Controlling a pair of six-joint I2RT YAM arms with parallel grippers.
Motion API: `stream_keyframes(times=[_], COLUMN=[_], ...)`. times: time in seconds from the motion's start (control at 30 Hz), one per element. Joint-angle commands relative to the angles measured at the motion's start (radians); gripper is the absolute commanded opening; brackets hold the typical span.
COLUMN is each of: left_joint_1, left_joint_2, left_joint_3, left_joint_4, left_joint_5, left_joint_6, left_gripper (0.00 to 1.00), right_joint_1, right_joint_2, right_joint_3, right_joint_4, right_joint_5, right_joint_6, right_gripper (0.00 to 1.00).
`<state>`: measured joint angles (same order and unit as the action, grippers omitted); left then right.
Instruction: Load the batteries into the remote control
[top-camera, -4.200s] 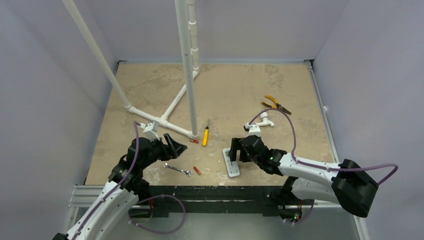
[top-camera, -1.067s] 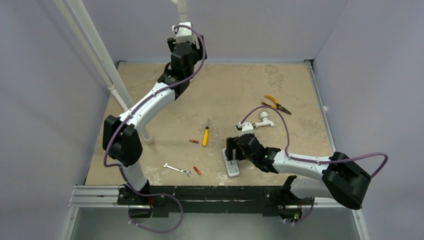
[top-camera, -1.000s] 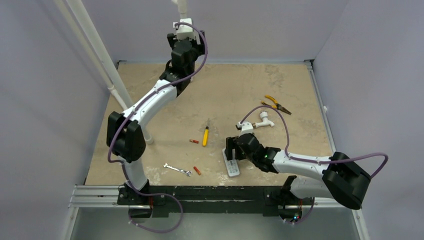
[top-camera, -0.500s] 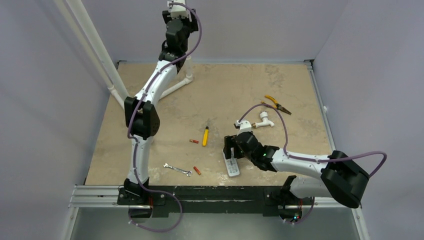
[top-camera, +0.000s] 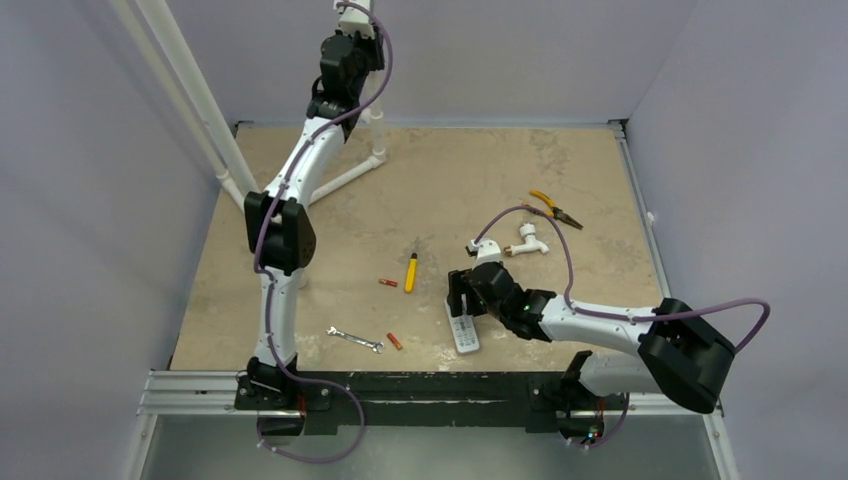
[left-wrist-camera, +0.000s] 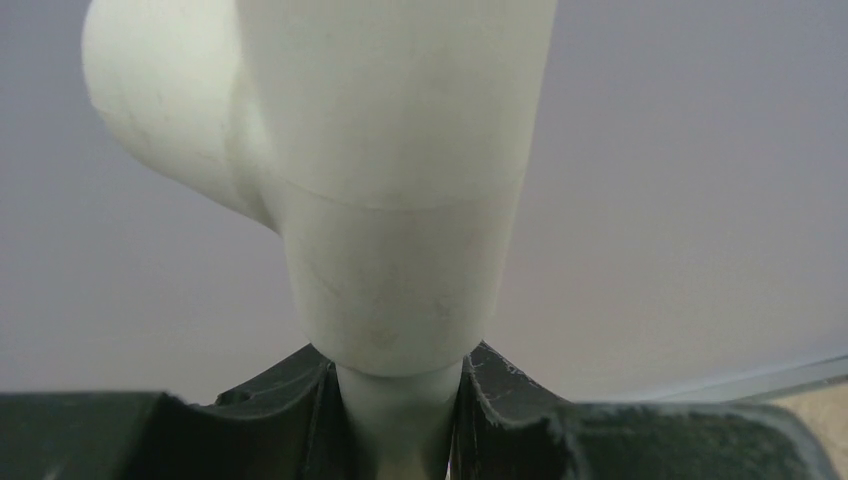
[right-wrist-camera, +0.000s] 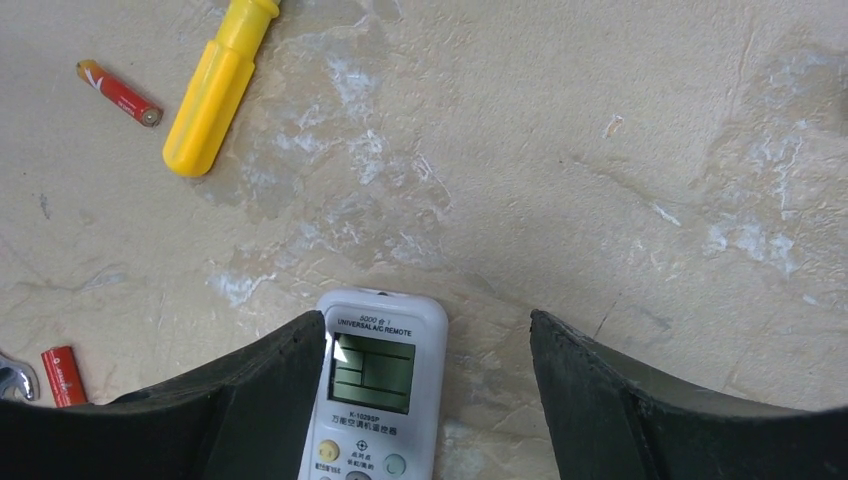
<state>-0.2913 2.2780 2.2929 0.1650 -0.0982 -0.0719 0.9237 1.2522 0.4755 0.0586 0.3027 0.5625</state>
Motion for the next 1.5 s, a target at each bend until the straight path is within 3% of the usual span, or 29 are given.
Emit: stream_keyframes(times=[0.0, 0.23, 0.5, 0.8, 0.93, 1.07, 1.33, 1.47], left_joint_1=[-0.020, -0.056, -0.175, -0.270, -0.271, -0.262, -0.178, -0.149], left_joint_2=[0.026, 0.048, 0.074, 0.072, 0.040, -0.035, -0.083, -0.123], left_joint_3=[0.067, 0.104, 0.156, 0.183, 0.152, 0.017, -0.044, -0.078], left_joint_4=[-0.025, 0.001, 0.089, 0.036, -0.025, -0.032, -0.044, -0.179], left_joint_5=[0.212, 0.427, 0.672, 0.951, 1.012, 1.034, 1.174, 1.189], left_joint_6=[-0.112, -0.217, -0.330, -0.291, -0.245, -0.213, -0.302, -0.191], left_gripper=[0.00, 0.00, 0.00, 0.00, 0.00, 0.00, 0.00, 0.00], right_joint_1=[0.003, 0.003, 0.003, 0.003, 0.004, 0.003, 0.003, 0.004], right_joint_2=[0.000, 0.000, -0.014, -0.037, -0.026, -0.010, -0.015, -0.019], right_joint_3=[0.038, 0.038, 0.031, 0.010, 0.014, 0.023, 0.030, 0.034], right_joint_4=[-0.010, -0.010, -0.008, -0.003, 0.000, 0.002, -0.004, -0.011], right_joint_5=[0.040, 0.039, 0.035, 0.035, 0.035, 0.035, 0.042, 0.051], right_joint_6=[-0.012, -0.011, -0.012, -0.003, -0.003, -0.003, -0.019, -0.029], right_gripper=[0.73, 0.71, 0.69, 0.69, 0.69, 0.70, 0.70, 0.71])
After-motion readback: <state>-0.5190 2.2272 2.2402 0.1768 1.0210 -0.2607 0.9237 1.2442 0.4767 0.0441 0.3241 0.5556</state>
